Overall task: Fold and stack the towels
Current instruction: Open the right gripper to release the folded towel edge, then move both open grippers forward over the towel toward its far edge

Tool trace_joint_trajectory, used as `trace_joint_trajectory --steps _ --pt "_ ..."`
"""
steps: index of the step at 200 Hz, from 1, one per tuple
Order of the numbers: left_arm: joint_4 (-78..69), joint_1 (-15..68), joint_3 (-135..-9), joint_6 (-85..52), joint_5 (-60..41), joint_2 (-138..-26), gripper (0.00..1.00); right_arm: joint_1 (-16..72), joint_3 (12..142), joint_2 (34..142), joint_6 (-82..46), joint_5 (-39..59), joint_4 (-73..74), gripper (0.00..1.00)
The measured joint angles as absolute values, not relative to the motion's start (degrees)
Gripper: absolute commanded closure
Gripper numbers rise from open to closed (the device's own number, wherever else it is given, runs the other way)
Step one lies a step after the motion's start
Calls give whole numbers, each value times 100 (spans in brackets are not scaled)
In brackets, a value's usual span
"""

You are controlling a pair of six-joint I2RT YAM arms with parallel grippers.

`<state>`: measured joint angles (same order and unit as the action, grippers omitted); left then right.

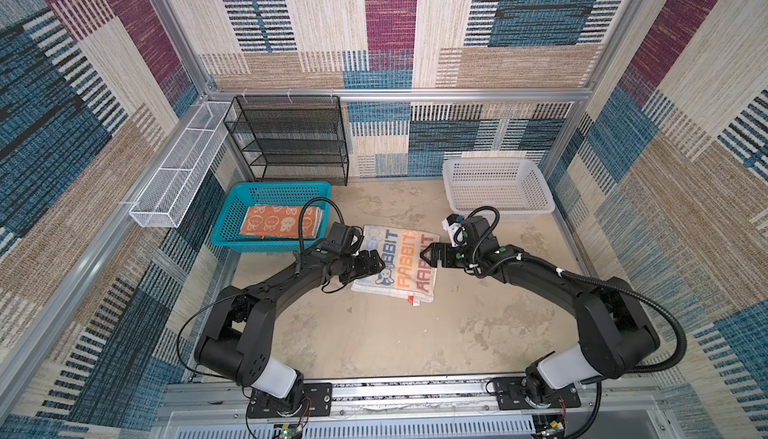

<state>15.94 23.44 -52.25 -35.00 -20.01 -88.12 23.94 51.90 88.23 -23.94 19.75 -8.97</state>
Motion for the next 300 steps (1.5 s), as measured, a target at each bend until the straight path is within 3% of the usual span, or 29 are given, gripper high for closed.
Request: trace_joint_trajectory --steps 77,155,208,246,300 --pt "172 2364 -4416 -3758 -2436 -9249 4 2202 6812 11238 -2414 2932 -414 1" --pt "-23 2314 -3872 -3548 -2270 -8737 2 1833 7284 11887 -2029 3306 10 1" --pt "1017 2311 -4180 -3535 -2099 -8353 0 1887 7338 11574 -1745 3131 -687 1" --pt "1315 2316 -5238 -3579 -2165 -8202 1 1970 6796 10442 -1763 3179 -814 1" --pt "1437 2290 -7432 -3607 -2497 -9983 1 2241 5288 9474 -2099 3347 -443 1"
